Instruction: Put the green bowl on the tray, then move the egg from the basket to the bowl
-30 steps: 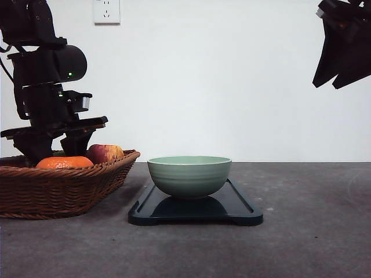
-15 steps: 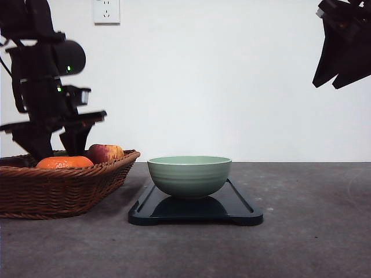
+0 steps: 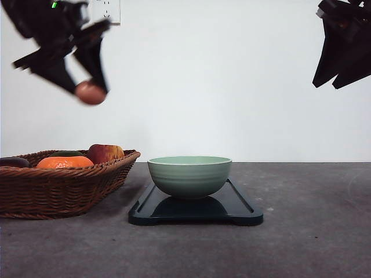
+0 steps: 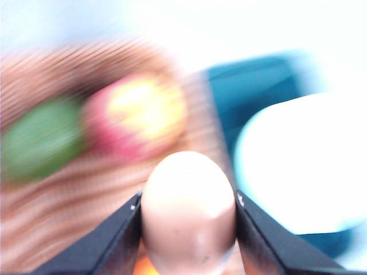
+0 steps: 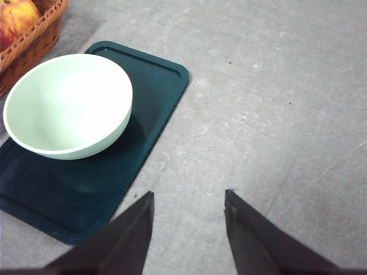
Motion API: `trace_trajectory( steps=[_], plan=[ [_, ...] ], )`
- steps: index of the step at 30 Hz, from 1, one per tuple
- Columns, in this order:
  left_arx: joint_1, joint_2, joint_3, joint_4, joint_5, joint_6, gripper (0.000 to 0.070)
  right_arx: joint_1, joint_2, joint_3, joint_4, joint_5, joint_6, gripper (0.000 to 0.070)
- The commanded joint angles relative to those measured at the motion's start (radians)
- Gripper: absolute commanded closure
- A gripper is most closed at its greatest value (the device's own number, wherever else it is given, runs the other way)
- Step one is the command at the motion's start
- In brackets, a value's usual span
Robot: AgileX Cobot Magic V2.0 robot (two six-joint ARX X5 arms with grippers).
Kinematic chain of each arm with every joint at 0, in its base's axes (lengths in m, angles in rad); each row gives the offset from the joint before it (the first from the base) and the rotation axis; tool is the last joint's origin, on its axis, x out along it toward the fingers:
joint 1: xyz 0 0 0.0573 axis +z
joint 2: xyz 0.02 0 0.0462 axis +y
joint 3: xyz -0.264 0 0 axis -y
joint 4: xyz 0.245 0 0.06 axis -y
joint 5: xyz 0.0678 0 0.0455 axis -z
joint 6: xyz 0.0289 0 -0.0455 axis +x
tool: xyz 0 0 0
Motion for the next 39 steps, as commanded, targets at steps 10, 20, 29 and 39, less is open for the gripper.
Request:
trace_trajectory(
  steps=[10, 20, 29, 39],
  plan=[
    [-0.207, 0.035, 0.019, 0.204, 0.014, -0.045, 0.0473, 0.003, 0.008, 0.003, 0.012, 0.0, -0.007, 0.0458],
    [-0.357, 0.139, 0.019, 0.305, -0.187, -0.01, 0.0472, 0.003, 0.008, 0.003, 0.007, -0.002, -0.007, 0.0458],
    [-0.374, 0.293, 0.019, 0.349, -0.189, -0.01, 0.0473, 0.003, 0.008, 0.003, 0.001, -0.002, -0.007, 0.0458],
    [-0.374, 0.4, 0.019, 0.378, -0.193, -0.006, 0.0473, 0.003, 0.008, 0.003, 0.001, -0.002, -0.007, 0.0458]
  ],
)
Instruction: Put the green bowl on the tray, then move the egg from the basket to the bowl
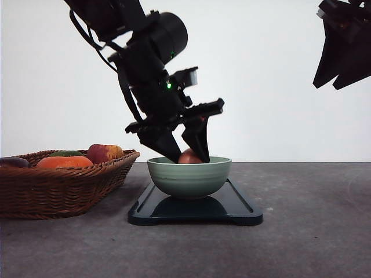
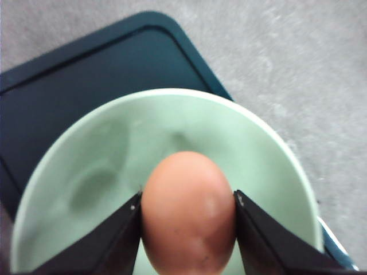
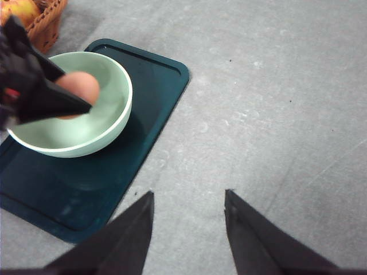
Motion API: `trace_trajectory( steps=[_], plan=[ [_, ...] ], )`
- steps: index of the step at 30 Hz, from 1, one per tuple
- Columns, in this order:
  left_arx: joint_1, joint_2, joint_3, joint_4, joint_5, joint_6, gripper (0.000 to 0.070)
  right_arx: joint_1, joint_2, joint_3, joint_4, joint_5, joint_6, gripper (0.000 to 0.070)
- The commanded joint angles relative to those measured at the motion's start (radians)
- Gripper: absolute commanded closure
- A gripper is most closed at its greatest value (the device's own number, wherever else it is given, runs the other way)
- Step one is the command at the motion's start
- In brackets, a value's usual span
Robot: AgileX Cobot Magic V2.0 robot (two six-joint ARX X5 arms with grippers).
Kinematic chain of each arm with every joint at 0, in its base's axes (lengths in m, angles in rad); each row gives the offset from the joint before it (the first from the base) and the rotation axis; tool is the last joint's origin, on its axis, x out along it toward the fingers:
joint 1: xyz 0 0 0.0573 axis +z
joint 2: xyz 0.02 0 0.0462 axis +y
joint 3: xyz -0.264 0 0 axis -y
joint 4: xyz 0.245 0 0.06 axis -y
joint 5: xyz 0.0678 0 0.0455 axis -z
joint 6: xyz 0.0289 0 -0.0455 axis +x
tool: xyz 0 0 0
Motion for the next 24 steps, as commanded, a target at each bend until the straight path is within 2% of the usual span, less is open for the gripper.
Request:
trace_trajectory(
  steps=[1, 17, 19, 22, 24],
  plan=[
    [-0.009, 0.033, 0.019, 0.016, -0.008, 0.012, 0.0473, 0.003, 0.008, 0.003, 0.006, -0.001, -0.007, 0.0458],
    [-0.009, 0.084, 0.019, 0.032, -0.013, 0.026, 0.0469, 0.003, 0.008, 0.003, 0.006, -0.001, -0.007, 0.0458],
    [-0.01, 0.085, 0.019, 0.033, -0.013, 0.026, 0.044, 0.003, 0.008, 0.003, 0.006, -0.001, -0.007, 0.0458],
    [-0.01, 0.085, 0.019, 0.034, -0.013, 0.026, 0.0337, 0.003, 0.008, 0.003, 0.006, -0.001, -0.007, 0.0458],
    [-0.01, 0.085, 0.019, 0.032, -0.013, 0.026, 0.0312, 0.003, 0.008, 0.003, 0.006, -0.001, -0.007, 0.0458]
  ],
)
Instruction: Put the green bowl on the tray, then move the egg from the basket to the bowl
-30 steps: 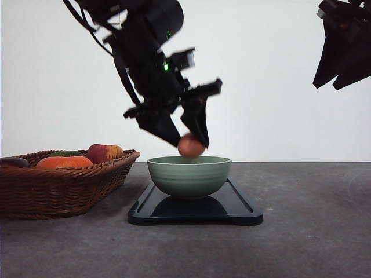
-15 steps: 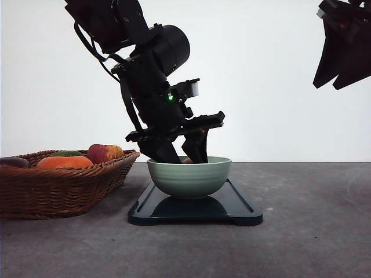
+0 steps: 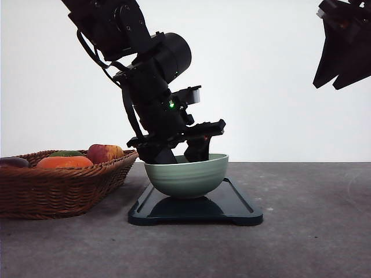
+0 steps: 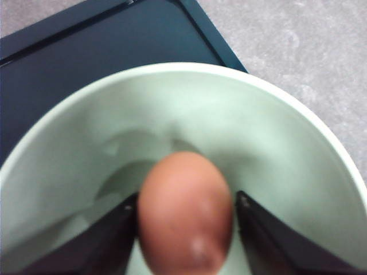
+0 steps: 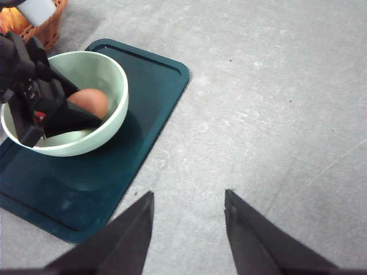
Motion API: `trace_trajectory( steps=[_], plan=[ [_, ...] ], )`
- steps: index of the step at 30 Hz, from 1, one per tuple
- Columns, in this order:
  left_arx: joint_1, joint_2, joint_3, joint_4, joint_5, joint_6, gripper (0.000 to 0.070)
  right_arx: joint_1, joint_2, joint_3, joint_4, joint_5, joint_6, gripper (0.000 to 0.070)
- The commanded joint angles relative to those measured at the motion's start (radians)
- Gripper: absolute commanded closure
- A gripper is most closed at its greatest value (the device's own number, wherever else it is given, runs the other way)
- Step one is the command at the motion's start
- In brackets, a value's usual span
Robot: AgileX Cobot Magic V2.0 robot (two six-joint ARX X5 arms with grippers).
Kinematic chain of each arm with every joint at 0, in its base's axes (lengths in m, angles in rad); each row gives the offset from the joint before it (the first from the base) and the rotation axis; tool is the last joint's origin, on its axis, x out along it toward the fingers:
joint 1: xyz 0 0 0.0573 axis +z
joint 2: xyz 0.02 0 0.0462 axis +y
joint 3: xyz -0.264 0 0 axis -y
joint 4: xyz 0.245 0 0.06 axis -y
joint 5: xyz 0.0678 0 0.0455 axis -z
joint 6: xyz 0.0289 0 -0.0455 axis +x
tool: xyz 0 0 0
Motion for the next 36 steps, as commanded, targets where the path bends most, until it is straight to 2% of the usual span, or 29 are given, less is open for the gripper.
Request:
trace_trajectory(
  steps=[1, 16, 24, 29, 36],
  plan=[
    [-0.01, 0.024, 0.02, 0.004, 0.001, 0.009, 0.0308, 0.003, 0.008, 0.003, 0.006, -0.001, -0.007, 0.0458],
    [-0.008, -0.034, 0.249, -0.286, 0.001, 0.01, 0.0297, 0.003, 0.008, 0.003, 0.005, -0.001, -0.007, 0.0458],
    [-0.008, -0.186, 0.244, -0.412, 0.001, 0.026, 0.0297, 0.003, 0.008, 0.003, -0.031, -0.001, -0.007, 0.0458],
    [-0.008, -0.28, 0.203, -0.419, 0.001, 0.045, 0.0299, 0.003, 0.008, 0.003, -0.054, -0.001, -0.007, 0.0458],
    [0.005, -0.444, 0.063, -0.401, 0.001, 0.056, 0.0303, 0.004, 0.008, 0.003, -0.08, -0.001, -0.007, 0.0458]
  ],
)
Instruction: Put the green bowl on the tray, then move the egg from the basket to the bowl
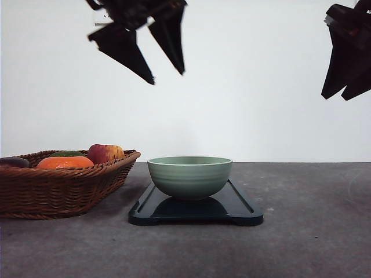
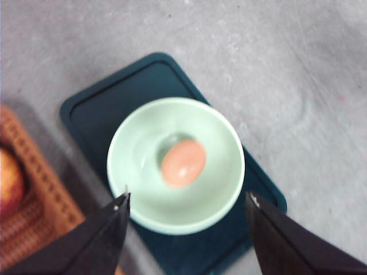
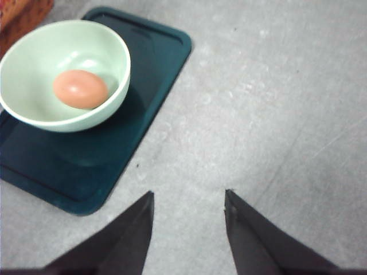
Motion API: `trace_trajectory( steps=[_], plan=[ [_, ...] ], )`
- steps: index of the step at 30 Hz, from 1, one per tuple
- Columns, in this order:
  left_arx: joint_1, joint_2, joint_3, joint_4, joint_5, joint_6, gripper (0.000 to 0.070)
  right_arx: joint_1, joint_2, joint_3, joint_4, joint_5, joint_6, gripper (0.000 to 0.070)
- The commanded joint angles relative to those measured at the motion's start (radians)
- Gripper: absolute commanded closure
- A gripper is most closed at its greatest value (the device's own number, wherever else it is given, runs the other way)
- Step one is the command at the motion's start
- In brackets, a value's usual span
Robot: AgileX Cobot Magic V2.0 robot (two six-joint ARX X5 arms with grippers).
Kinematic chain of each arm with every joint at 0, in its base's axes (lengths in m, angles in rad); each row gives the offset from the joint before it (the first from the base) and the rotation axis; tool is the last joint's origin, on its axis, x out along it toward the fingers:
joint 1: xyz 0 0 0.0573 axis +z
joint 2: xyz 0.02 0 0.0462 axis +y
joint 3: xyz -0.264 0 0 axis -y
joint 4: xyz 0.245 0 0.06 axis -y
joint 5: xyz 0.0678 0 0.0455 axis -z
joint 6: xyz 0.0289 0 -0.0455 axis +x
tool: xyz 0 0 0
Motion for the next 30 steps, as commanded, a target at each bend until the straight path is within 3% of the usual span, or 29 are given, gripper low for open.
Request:
trace_trajectory(
  steps=[1, 9, 21, 30],
  plan=[
    [0.004, -0.034, -0.017, 0.02, 0.001, 0.016, 0.0303, 0.005, 0.008, 0.003, 0.005, -0.001, -0.007, 0.0458],
    [0.039, -0.222, -0.223, 0.096, 0.001, 0.013, 0.0309, 0.005, 0.008, 0.003, 0.005, -0.002, -0.007, 0.0458],
    [0.13, -0.535, -0.573, 0.166, 0.001, -0.06, 0.031, 0.005, 0.008, 0.003, 0.006, -0.005, -0.006, 0.0458],
    [0.166, -0.641, -0.657, 0.149, 0.001, -0.085, 0.031, 0.005, 0.008, 0.003, 0.006, -0.002, -0.007, 0.0458]
  ],
)
